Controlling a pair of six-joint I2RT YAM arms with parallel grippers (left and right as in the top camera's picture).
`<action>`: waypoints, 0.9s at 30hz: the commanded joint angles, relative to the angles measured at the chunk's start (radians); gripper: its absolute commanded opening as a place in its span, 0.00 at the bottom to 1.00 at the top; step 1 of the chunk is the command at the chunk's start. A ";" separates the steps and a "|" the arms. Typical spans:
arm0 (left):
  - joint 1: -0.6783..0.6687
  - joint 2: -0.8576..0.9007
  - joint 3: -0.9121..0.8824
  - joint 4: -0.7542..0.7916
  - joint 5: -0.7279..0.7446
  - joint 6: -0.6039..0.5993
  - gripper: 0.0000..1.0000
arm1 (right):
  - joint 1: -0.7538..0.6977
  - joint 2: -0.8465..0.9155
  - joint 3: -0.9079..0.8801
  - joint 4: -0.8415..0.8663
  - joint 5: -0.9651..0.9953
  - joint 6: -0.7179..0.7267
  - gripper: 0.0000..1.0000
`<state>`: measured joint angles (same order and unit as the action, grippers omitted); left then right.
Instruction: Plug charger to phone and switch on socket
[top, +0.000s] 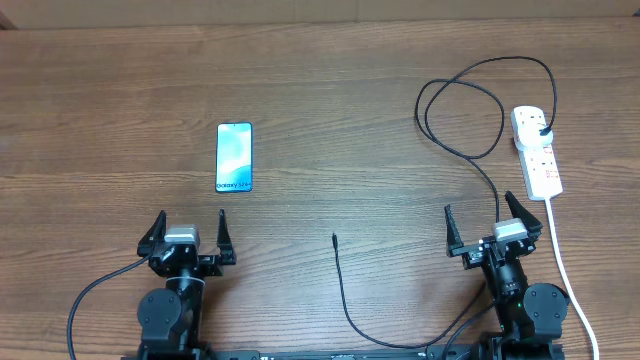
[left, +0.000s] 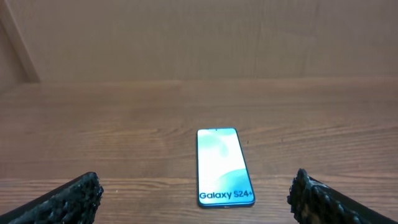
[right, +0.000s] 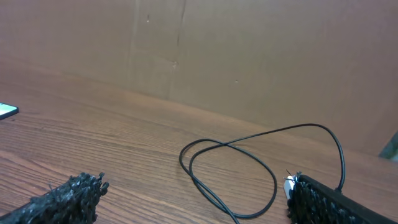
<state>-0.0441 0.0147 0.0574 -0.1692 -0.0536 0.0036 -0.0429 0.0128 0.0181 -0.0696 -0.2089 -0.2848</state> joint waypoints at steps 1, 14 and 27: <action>-0.001 -0.008 0.076 -0.032 -0.003 0.010 1.00 | 0.005 -0.010 -0.010 0.004 0.010 0.001 1.00; -0.001 0.087 0.222 -0.071 -0.009 0.000 1.00 | 0.005 -0.010 -0.010 0.004 0.010 0.001 1.00; -0.002 0.529 0.568 -0.164 0.003 0.000 1.00 | 0.005 -0.010 -0.010 0.004 0.010 0.001 1.00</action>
<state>-0.0441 0.4671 0.5247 -0.3122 -0.0566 0.0032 -0.0429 0.0128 0.0181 -0.0700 -0.2089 -0.2852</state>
